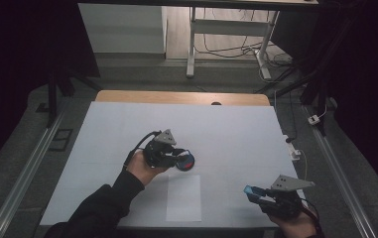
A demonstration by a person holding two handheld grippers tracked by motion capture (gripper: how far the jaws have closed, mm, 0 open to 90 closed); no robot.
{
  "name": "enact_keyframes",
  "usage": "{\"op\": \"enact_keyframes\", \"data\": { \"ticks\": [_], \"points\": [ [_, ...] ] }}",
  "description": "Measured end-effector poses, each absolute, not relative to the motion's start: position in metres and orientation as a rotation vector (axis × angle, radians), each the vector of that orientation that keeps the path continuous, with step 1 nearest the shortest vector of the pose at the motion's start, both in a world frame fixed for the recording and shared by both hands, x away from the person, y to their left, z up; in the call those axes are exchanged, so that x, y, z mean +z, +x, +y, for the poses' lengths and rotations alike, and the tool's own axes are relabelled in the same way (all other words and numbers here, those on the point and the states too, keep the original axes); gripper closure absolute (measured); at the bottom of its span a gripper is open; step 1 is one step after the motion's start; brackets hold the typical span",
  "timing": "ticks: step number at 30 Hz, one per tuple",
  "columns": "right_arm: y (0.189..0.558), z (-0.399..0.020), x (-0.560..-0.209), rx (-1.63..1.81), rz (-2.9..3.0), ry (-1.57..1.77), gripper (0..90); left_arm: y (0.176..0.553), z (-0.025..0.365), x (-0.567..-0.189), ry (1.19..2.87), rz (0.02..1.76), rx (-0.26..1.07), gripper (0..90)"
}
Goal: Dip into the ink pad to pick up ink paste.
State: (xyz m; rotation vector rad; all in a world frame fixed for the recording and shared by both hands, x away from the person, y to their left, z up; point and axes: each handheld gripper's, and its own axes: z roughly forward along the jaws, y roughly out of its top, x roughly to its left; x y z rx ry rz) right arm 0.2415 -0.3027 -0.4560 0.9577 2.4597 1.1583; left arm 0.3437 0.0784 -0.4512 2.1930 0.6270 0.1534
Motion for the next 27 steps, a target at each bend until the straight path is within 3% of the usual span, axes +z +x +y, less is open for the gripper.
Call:
{"op": "enact_keyframes", "data": {
  "ticks": [27],
  "points": [
    [0.241, -0.303, -0.456, 1.162, 2.458, 0.956, 68.3, 0.310, 0.080, -0.440, 2.195, 0.553, 0.091, 70.3]
  ]
}}
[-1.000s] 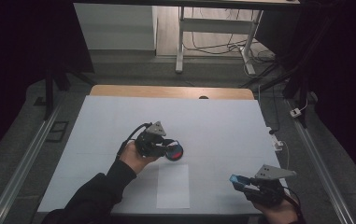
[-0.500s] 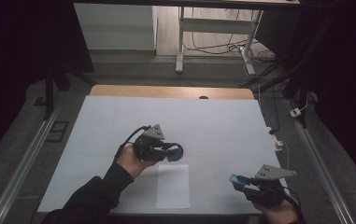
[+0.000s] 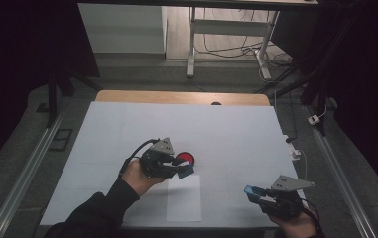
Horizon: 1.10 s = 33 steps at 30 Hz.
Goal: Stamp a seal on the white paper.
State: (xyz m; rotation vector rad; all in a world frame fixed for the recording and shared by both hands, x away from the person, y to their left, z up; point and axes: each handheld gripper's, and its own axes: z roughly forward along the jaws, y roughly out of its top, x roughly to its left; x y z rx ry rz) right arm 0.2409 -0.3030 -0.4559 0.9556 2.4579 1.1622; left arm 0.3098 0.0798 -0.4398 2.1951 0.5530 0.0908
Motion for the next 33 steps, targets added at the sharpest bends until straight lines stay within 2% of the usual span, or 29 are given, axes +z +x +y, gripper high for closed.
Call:
{"op": "enact_keyframes", "data": {
  "ticks": [33],
  "points": [
    [0.241, -0.302, -0.456, 1.162, 2.463, 0.950, 68.3, 0.293, 0.077, -0.461, 2.229, 0.560, 0.056, 70.3]
  ]
}}
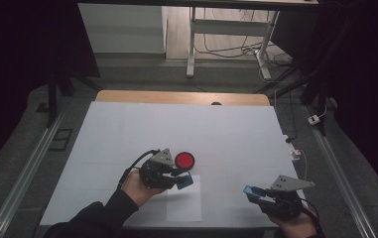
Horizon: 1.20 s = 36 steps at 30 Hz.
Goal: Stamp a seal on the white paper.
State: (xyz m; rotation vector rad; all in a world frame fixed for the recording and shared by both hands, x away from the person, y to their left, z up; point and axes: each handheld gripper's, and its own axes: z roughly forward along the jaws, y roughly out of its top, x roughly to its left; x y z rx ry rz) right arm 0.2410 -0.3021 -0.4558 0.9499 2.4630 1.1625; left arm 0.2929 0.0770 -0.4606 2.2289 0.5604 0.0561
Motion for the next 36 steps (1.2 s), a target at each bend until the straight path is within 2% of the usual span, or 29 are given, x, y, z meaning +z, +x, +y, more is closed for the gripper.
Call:
{"op": "enact_keyframes", "data": {
  "ticks": [19, 36],
  "points": [
    [0.240, -0.302, -0.456, 1.159, 2.461, 0.950, 68.3, 0.294, 0.064, -0.488, 2.321, 0.558, 0.069, 70.3],
    [0.240, -0.302, -0.455, 1.153, 2.463, 0.950, 68.3, 0.295, 0.061, -0.499, 2.371, 0.554, 0.098, 70.5]
  ]
}}
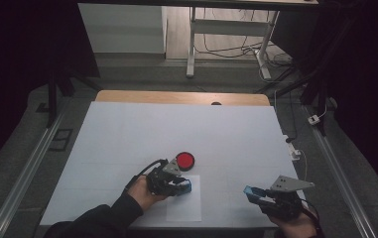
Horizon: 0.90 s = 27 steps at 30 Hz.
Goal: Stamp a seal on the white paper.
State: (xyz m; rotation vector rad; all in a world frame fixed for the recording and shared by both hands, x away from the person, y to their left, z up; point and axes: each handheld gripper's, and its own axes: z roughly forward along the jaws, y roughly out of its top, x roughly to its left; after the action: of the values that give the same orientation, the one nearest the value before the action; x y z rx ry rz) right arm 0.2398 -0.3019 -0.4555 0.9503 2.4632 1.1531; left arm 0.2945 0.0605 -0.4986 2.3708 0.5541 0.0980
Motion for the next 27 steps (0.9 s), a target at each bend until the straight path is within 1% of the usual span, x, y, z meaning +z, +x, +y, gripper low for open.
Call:
{"op": "enact_keyframes", "data": {
  "ticks": [7, 14, 27],
  "points": [
    [0.2395, -0.3021, -0.4557, 1.154, 2.463, 0.951, 68.3, 0.2985, 0.0638, -0.5014, 2.338, 0.595, 0.046, 70.7],
    [0.2399, -0.3018, -0.4558, 1.148, 2.465, 0.955, 68.3, 0.2974, 0.0612, -0.5008, 2.342, 0.617, 0.048, 70.7],
    [0.2401, -0.3019, -0.4559, 1.151, 2.465, 0.959, 68.3, 0.2905, 0.0544, -0.4974, 2.404, 0.584, 0.127, 70.7]
  ]
}}
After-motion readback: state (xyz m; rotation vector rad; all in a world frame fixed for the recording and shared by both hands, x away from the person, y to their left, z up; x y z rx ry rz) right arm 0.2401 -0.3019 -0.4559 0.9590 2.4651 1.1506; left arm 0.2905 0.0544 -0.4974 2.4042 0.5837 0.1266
